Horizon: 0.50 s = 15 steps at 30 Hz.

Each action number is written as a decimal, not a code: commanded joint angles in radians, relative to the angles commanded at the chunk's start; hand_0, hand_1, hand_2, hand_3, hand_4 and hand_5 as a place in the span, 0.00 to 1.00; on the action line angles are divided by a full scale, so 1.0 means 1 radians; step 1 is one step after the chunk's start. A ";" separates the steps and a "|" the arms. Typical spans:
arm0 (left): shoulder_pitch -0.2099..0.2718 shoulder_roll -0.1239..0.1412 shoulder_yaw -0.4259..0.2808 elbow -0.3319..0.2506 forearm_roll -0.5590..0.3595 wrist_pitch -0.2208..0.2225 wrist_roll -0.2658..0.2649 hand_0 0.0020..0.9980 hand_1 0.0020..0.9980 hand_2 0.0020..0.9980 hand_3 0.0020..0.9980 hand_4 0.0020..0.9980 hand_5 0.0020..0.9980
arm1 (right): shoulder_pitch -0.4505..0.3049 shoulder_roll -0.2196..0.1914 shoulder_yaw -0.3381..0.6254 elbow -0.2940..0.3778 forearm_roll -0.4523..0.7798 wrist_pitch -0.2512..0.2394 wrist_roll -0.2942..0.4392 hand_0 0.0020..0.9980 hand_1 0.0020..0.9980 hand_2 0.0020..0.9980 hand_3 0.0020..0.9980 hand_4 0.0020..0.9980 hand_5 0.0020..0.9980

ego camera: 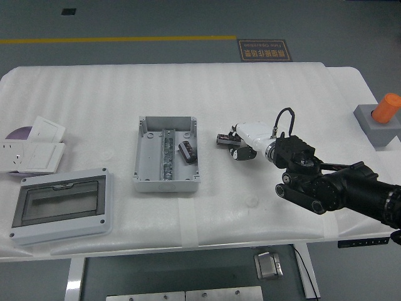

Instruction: Pick up the battery,place it into the box

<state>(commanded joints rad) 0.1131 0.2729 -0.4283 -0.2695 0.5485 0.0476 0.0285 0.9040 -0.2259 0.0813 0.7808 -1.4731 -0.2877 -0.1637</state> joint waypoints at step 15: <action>0.001 -0.003 0.000 0.001 -0.001 0.001 0.000 0.64 0.66 0.57 0.62 0.72 0.56 | -0.010 -0.022 0.175 0.132 -0.111 0.001 -0.039 0.14 0.32 0.58 0.68 0.37 0.29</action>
<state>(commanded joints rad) 0.1137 0.2700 -0.4286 -0.2684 0.5476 0.0481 0.0282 0.8945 -0.2479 0.2562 0.9124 -1.5839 -0.2864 -0.2028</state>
